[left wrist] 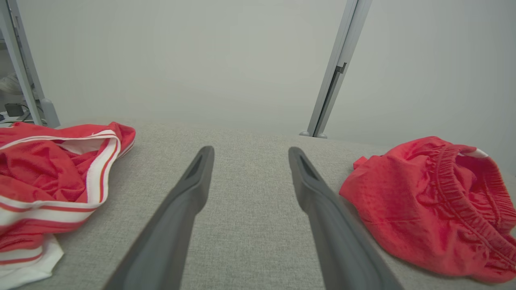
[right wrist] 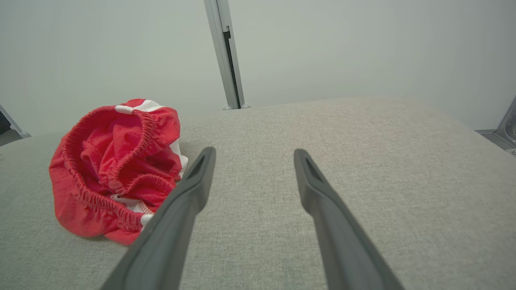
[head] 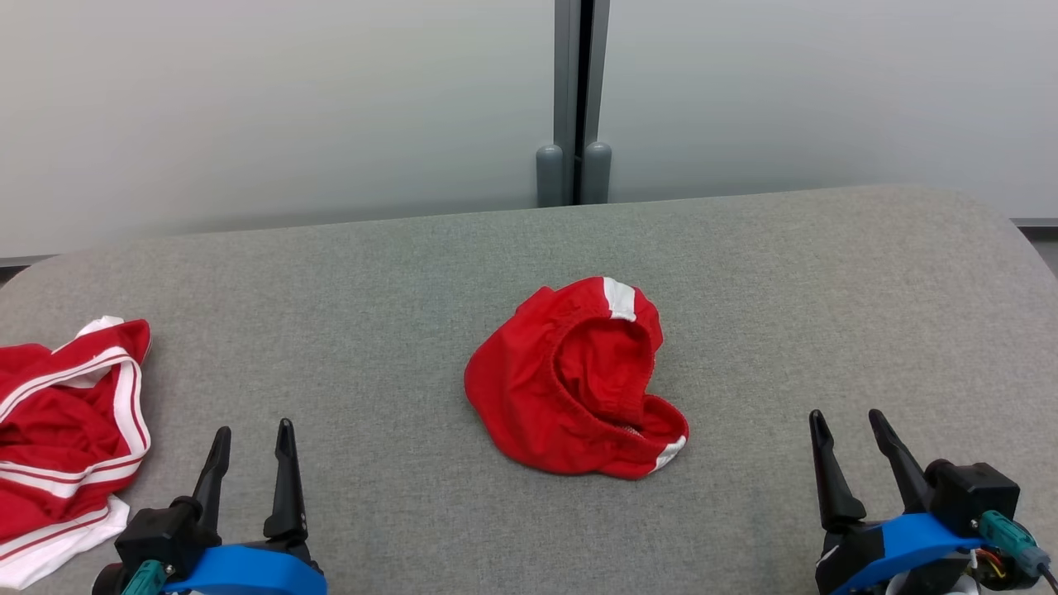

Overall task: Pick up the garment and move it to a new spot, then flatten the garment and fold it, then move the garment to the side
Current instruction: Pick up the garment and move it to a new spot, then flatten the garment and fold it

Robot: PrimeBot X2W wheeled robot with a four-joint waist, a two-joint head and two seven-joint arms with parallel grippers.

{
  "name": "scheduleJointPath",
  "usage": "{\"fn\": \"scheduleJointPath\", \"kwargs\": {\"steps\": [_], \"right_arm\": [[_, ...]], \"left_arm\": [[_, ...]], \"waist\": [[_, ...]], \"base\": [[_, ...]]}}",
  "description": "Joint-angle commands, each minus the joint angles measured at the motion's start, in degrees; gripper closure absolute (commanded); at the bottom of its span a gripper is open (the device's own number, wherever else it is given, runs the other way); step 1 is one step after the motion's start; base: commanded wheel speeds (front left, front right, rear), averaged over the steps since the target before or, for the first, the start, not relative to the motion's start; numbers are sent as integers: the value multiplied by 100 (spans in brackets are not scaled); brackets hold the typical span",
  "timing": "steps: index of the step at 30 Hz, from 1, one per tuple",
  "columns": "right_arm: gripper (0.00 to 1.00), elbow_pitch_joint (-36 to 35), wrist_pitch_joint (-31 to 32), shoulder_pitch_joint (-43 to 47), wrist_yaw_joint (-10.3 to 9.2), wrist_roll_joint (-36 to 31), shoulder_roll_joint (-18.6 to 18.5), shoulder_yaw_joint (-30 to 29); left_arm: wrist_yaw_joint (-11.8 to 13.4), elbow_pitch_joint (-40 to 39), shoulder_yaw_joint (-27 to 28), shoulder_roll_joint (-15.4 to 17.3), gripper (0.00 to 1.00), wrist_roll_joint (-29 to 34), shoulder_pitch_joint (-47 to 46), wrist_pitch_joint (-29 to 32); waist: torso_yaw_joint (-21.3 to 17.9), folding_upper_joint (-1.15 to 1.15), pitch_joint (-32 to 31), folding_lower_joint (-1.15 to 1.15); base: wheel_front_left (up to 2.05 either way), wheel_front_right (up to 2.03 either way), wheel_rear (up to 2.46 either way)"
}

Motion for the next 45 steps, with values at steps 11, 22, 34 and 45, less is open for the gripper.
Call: {"fn": "scheduleJointPath", "kwargs": {"steps": [11, 22, 34, 45], "right_arm": [[0, 95, -117, -87, 3, 75, -24, 52], [0, 106, -125, -197, 3, 108, -24, 230], [0, 247, -222, -413, 3, 323, -24, 725], [0, 454, -367, -603, 3, 527, -24, 1103]], "left_arm": [[-117, 12, 85, -61, 0, 128, -54, -29], [-296, 85, -567, -175, 0, 285, -680, 185], [-384, 987, -1938, -363, 0, 280, -2123, 1172], [104, 2169, -1853, -330, 0, 413, -2914, 1538]], "waist": [[-60, 0, 82, 0], [-206, 0, 182, 0], [-801, 0, 489, 0], [-1314, 0, 704, 0]], "base": [[0, 0, 0], [0, 0, 0], [0, 0, 0], [0, 0, 0]]}}
